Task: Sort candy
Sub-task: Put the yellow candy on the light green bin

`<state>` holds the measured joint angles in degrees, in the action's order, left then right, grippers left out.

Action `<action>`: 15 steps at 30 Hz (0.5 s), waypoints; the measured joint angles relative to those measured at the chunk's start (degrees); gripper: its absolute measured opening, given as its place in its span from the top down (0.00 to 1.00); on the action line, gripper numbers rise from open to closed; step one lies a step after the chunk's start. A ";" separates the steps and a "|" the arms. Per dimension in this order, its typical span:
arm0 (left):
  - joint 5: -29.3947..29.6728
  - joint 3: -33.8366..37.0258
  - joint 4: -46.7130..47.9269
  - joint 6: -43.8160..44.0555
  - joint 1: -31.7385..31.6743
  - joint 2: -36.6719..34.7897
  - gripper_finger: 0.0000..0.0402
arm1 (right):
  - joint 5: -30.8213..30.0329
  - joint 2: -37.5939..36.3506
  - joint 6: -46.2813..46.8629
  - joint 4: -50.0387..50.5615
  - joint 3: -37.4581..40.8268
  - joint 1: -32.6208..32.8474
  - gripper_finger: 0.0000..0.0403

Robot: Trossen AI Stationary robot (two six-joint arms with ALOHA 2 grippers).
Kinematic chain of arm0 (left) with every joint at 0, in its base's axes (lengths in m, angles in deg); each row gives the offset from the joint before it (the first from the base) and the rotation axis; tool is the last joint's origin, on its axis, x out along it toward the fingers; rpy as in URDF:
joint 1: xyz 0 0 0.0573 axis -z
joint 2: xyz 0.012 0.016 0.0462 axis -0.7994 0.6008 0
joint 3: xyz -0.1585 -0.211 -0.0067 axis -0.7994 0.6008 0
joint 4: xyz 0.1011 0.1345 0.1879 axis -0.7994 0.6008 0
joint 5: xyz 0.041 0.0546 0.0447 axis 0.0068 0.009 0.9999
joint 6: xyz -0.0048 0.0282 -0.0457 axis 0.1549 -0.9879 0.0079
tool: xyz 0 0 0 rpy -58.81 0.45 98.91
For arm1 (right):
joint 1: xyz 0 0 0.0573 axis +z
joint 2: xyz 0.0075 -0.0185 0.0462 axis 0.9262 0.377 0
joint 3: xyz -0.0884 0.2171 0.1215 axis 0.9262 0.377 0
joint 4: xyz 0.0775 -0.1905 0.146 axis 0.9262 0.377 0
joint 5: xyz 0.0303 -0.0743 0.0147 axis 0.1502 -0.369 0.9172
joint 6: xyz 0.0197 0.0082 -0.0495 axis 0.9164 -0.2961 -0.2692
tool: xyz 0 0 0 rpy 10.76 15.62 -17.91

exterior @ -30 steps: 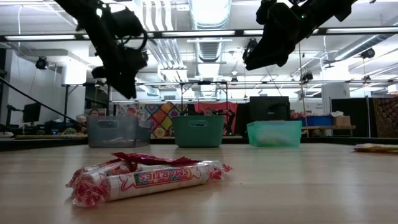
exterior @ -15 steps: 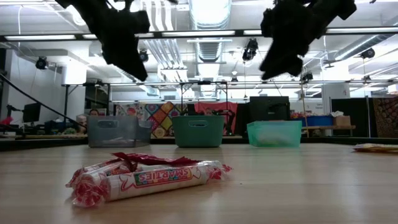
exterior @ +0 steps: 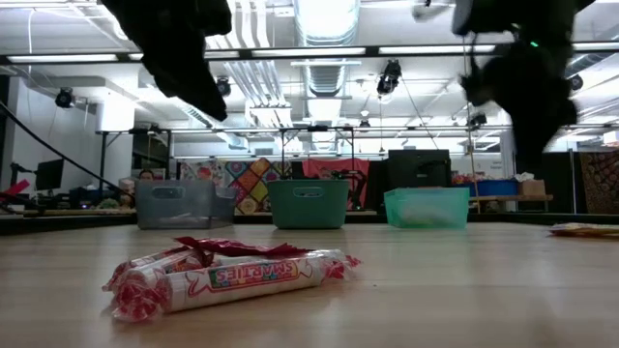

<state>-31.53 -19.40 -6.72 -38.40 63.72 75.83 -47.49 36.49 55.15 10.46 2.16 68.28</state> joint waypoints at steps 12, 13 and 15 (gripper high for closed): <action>0.28 0.00 -0.22 0.46 2.07 2.20 0.72 | 1.51 0.04 4.93 6.30 6.43 0.09 0.53; 0.31 0.00 -0.26 0.46 2.07 2.29 0.72 | 1.57 0.04 5.01 5.10 7.07 0.09 0.51; 0.73 0.00 -0.27 0.46 2.07 2.42 0.72 | 2.64 0.04 5.61 2.54 8.79 0.09 0.48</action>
<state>-30.80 -19.40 -6.99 -37.94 65.79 78.25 -44.85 36.53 60.76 13.00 10.95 68.37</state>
